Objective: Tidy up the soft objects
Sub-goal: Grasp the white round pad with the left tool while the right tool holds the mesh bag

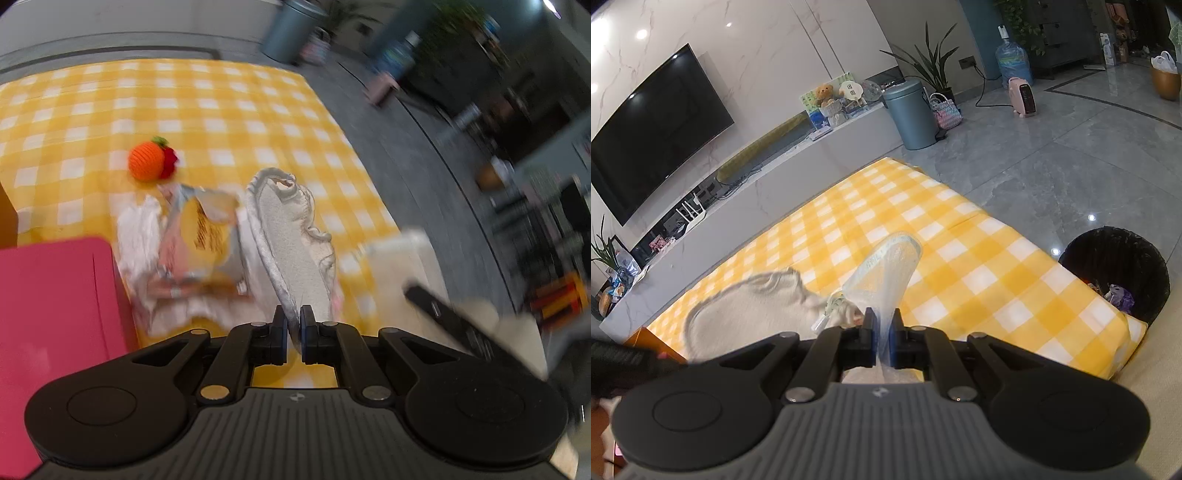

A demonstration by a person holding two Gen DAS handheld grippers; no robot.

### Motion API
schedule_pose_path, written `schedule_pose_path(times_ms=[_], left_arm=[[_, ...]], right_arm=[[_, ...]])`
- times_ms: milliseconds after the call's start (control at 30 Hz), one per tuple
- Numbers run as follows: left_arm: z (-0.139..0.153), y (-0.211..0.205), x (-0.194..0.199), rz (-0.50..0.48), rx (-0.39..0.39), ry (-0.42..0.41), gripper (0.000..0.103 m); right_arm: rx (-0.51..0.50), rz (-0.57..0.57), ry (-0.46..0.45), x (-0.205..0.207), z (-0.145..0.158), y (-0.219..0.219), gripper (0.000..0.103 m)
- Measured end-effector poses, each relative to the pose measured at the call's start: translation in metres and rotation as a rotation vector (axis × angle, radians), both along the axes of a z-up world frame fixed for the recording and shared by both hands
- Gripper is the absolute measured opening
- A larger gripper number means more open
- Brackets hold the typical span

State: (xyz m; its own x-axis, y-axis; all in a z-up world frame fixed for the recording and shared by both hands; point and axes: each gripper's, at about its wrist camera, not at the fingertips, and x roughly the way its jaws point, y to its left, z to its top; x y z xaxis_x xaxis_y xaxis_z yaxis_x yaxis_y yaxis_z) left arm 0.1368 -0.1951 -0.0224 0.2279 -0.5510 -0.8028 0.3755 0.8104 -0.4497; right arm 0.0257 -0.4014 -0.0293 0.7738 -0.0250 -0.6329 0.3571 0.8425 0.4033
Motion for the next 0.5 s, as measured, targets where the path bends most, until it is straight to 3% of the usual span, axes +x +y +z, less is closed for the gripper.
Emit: schedule_pose_path(times_ms=[100,333,467,500], left_arm=[[0.0,-0.002,-0.009,-0.052,0.02,-0.009,0.007],[-0.015,-0.012,-0.007,-0.073,0.017,0.001,0.01],[-0.025,-0.022,-0.001,-0.075,0.003,-0.019,0.051],[-0.027,-0.024,0.001,-0.073,0.006,-0.025,0.052]], right_arm=[[0.0,0.003,0.003,0.001,0.0,0.001,0.006],[0.0,0.014,0.003,0.001,-0.002,0.002,0.006],[0.018,0.03,0.016,0.005,-0.007,0.002,0.006],[0.029,0.043,0.022,0.007,-0.01,0.002,0.006]])
